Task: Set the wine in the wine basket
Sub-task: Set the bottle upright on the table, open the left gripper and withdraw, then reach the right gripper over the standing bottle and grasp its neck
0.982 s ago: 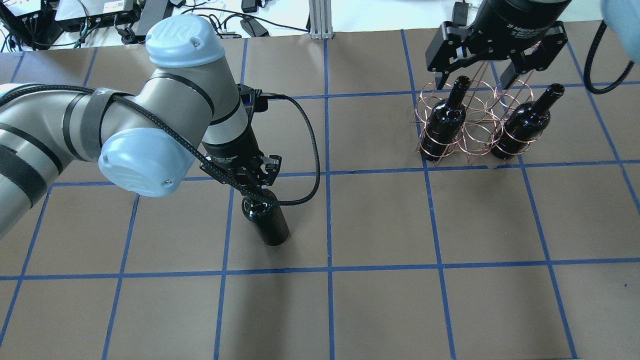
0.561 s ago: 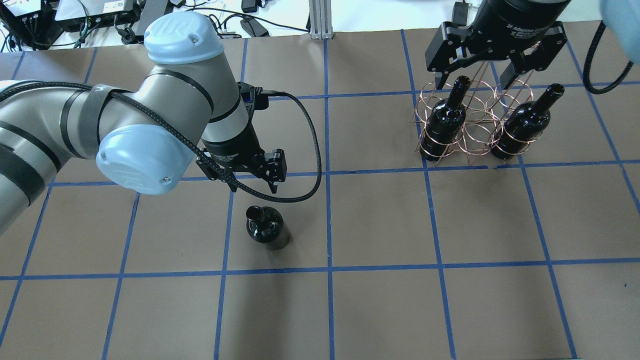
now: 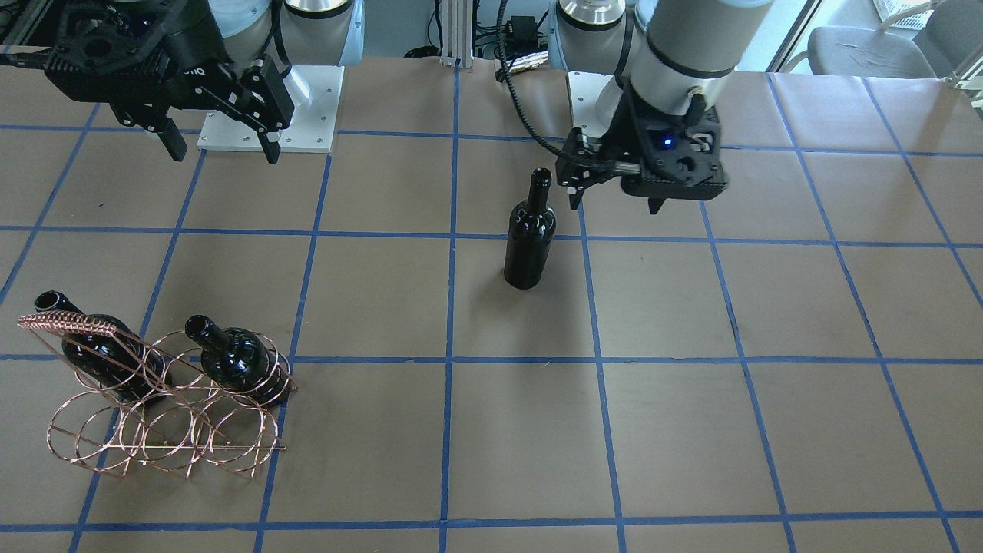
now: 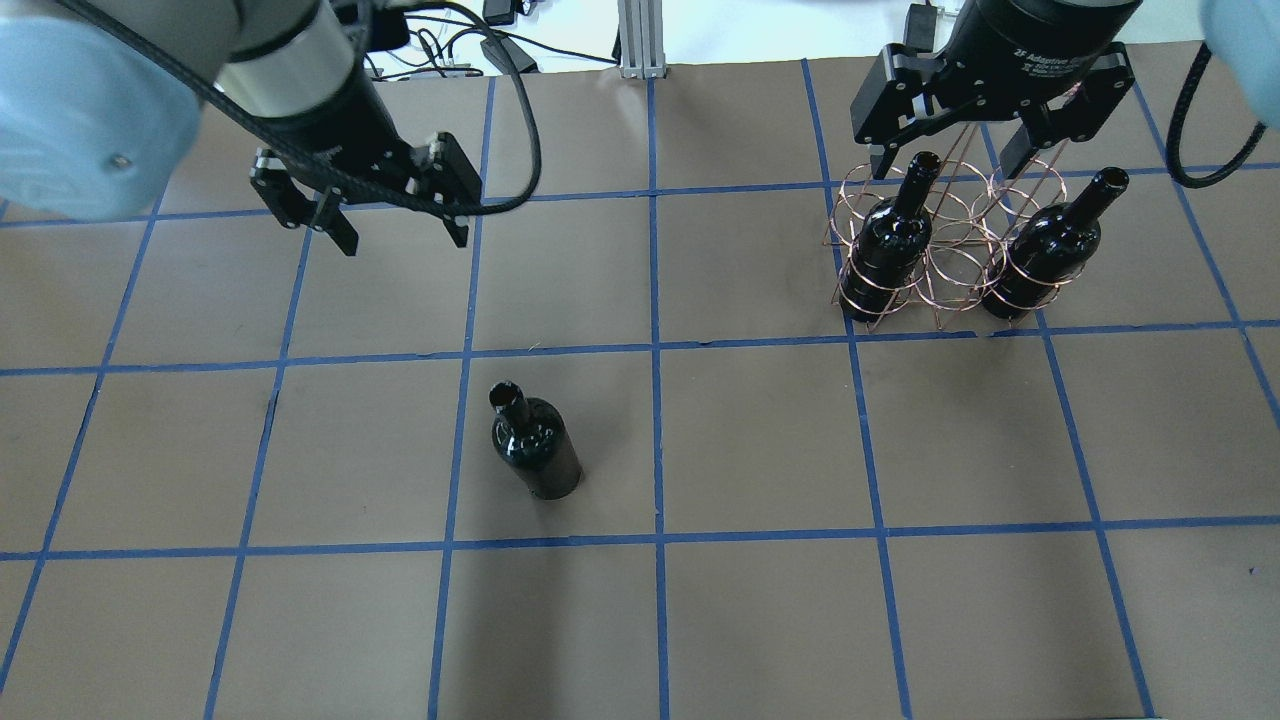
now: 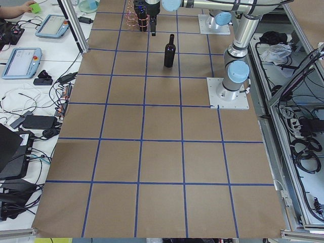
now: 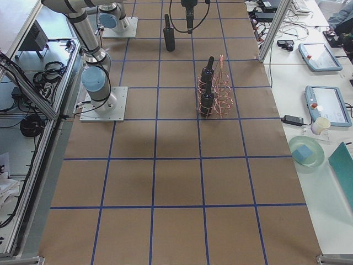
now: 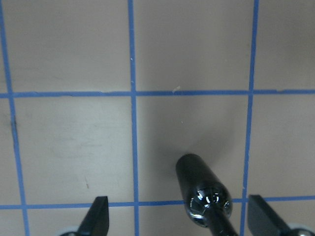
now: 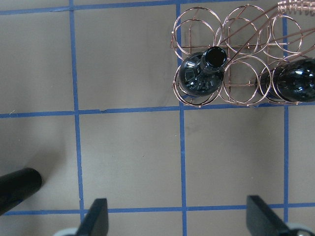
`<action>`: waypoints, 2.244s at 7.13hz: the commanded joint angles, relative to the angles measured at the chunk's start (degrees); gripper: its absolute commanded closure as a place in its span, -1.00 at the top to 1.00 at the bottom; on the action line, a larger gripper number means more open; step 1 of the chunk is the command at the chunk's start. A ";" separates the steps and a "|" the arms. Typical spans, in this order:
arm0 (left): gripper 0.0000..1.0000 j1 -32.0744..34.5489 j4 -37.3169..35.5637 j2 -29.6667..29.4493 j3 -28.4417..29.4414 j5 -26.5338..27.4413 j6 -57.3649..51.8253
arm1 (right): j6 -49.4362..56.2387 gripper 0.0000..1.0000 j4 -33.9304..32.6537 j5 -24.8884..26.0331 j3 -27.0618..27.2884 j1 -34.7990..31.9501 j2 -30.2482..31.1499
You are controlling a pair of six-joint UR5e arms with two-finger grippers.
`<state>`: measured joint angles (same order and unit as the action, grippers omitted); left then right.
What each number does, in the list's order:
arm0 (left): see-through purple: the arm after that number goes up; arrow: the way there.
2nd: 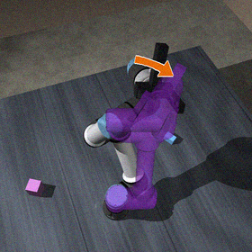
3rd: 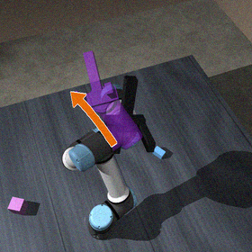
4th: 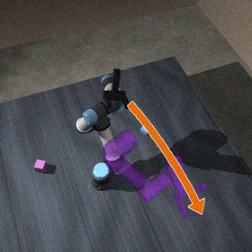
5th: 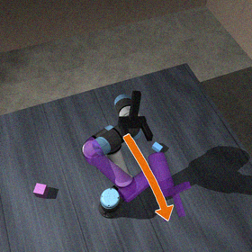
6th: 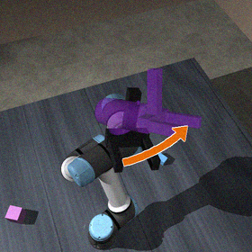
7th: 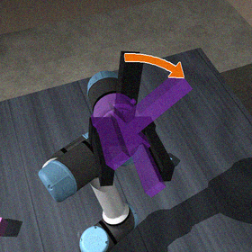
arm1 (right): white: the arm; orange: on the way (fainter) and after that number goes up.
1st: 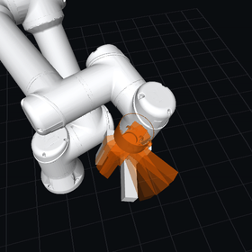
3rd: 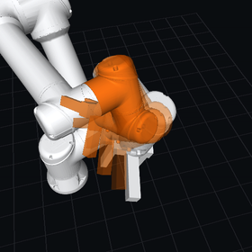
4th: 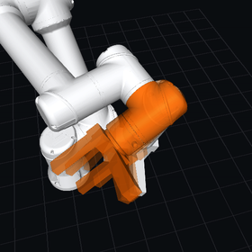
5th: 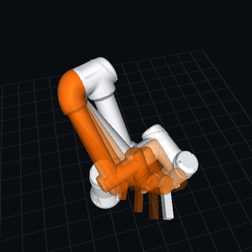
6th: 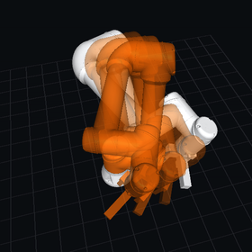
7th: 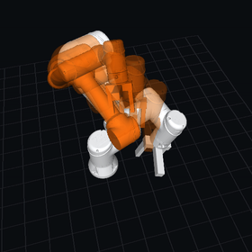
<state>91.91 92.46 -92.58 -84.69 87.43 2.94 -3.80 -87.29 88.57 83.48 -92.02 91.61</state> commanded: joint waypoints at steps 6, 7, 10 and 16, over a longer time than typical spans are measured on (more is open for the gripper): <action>1.00 -10.95 3.34 2.13 2.43 5.03 -7.94 | -5.45 1.00 -1.73 0.72 -2.17 -9.08 -6.86; 1.00 -10.96 3.52 2.31 2.34 4.42 -8.21 | -12.31 1.00 -3.74 0.64 -4.62 -14.36 -9.58; 1.00 -11.14 3.52 2.49 1.90 4.41 -8.39 | -28.76 1.00 -7.36 3.35 -7.01 -29.22 -15.13; 1.00 -10.53 3.43 2.66 1.81 4.24 -8.39 | -38.57 0.93 -10.97 2.93 -3.17 -35.69 -21.12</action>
<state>80.99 95.89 -89.91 -82.85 91.68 -5.46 -42.33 -98.04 91.52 78.16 -127.55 70.68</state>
